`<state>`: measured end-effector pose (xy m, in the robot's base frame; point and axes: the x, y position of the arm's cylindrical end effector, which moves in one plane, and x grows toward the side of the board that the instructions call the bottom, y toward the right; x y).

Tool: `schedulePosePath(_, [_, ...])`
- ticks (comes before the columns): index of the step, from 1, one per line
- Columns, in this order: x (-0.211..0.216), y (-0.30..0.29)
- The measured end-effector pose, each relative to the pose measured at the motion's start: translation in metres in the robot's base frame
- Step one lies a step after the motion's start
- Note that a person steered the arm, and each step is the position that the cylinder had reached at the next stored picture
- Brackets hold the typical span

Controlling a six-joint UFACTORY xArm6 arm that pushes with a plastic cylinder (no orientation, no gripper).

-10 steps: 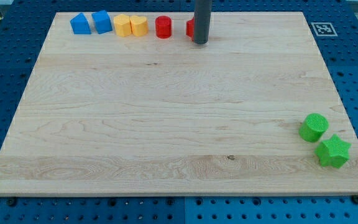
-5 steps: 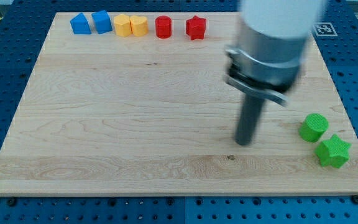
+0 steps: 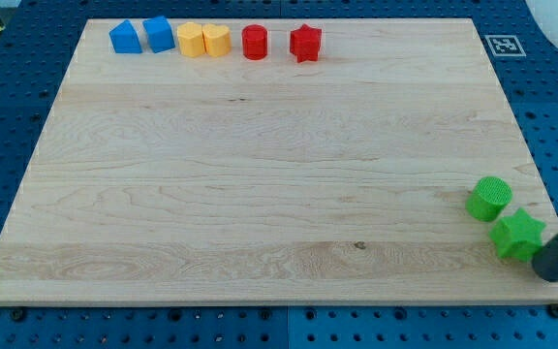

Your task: Move the green circle towards top center

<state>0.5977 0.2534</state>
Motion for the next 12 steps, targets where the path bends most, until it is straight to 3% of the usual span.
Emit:
schedulePosePath(3, [-0.04, -0.055])
schedulePosePath(6, [-0.047, -0.014])
schedulePosePath(12, [-0.167, -0.027])
